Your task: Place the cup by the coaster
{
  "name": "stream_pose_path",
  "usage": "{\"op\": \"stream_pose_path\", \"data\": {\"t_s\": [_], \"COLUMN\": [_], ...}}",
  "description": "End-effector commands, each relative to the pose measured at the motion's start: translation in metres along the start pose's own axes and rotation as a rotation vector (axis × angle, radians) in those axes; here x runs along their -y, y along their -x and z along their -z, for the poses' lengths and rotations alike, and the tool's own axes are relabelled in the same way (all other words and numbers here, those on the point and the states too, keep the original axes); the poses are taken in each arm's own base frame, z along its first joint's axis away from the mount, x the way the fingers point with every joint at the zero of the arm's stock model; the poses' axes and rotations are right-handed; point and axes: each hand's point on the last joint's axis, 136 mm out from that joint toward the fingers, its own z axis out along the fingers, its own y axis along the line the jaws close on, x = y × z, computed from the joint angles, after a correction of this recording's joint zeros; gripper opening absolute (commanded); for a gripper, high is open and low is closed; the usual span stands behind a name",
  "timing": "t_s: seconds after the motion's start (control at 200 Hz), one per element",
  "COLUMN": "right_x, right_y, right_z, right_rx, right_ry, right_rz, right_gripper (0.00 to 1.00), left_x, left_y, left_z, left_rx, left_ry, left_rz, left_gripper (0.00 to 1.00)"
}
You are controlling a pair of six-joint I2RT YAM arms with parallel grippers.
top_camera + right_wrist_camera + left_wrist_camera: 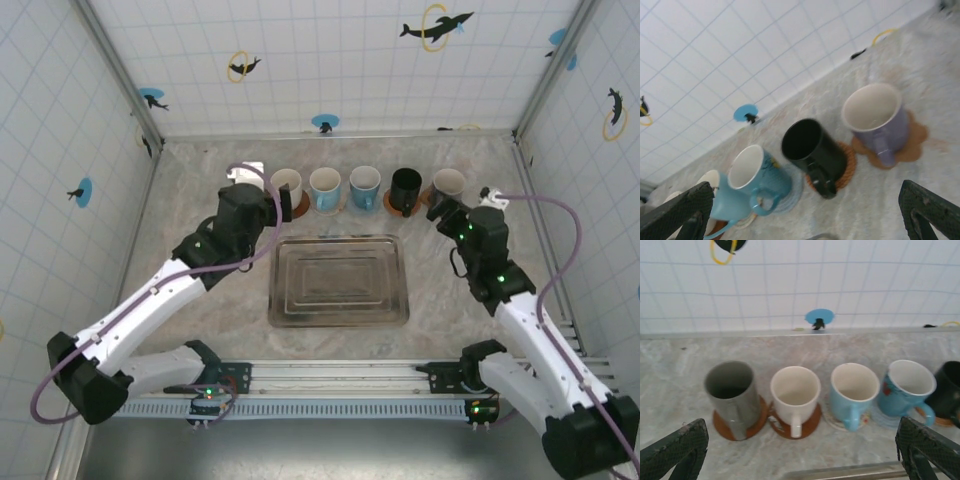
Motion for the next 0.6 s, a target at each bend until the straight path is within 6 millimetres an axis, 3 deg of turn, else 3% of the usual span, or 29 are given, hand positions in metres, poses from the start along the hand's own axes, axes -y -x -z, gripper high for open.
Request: {"op": "stream_pose_path", "data": {"t_s": [0.0, 0.225, 0.416, 0.596], "right_x": [0.034, 0.06, 0.069, 0.079], "right_y": [0.012, 0.02, 0.005, 0.004], "right_z": [0.016, 0.028, 0.013, 0.001], "right_rx": [0.112, 0.197, 0.185, 0.196], "right_ry": [-0.14, -0.257, -0.278, -0.343], "right_rz": [0.098, 0.239, 0.355, 0.428], "right_gripper": [0.98, 0.98, 0.98, 0.98], "left_x": [-0.033, -0.076, -0.106, -0.13], "left_y": [0.006, -0.009, -0.022, -0.038], "left_z": [0.0, -0.008, -0.022, -0.034], "left_rx": [0.074, 0.135, 0.202, 0.236], "left_ry": [0.122, 0.176, 0.169, 0.219], "left_rz": [-0.015, -0.007, 0.008, 0.016], "left_gripper": [0.97, 0.97, 0.97, 0.97]}}
